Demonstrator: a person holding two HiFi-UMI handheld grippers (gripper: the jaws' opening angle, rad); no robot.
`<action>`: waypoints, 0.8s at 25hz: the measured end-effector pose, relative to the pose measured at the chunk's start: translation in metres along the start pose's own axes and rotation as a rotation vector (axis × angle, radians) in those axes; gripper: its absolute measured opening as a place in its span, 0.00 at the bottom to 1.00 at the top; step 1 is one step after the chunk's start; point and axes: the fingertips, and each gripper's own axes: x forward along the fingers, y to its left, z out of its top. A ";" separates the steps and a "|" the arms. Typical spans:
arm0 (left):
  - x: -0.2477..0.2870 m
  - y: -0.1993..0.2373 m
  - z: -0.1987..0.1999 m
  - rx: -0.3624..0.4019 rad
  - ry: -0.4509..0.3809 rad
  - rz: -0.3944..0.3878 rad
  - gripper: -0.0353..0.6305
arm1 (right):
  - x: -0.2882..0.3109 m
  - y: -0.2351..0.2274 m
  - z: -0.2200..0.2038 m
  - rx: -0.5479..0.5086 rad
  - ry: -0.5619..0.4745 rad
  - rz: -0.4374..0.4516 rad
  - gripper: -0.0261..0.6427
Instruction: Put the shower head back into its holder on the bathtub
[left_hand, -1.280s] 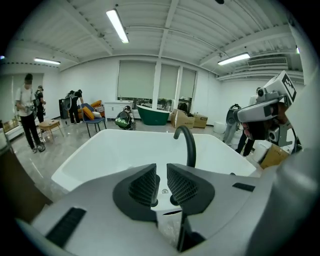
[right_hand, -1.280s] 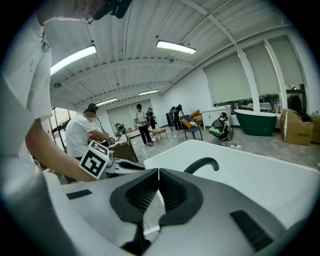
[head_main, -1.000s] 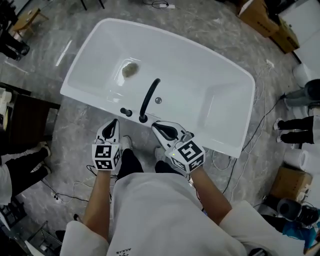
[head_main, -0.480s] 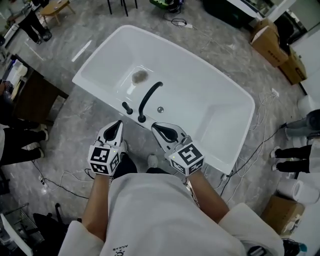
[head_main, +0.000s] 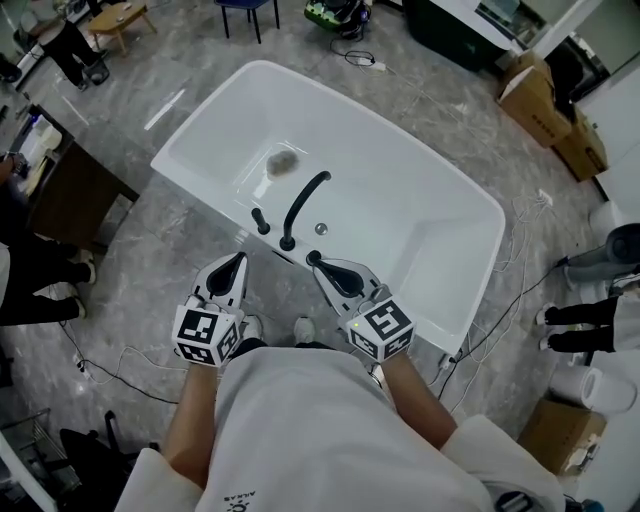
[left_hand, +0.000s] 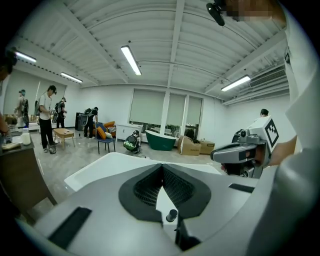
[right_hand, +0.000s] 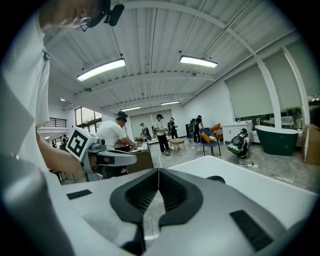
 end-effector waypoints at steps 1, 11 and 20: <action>-0.002 0.002 0.001 0.002 0.001 -0.007 0.07 | 0.002 0.001 0.001 0.003 0.001 -0.008 0.06; -0.022 0.023 0.007 0.042 0.015 -0.077 0.07 | 0.016 0.018 0.022 -0.013 -0.029 -0.072 0.06; -0.017 0.043 0.011 0.050 0.004 -0.111 0.07 | 0.031 0.021 0.025 -0.004 -0.037 -0.122 0.06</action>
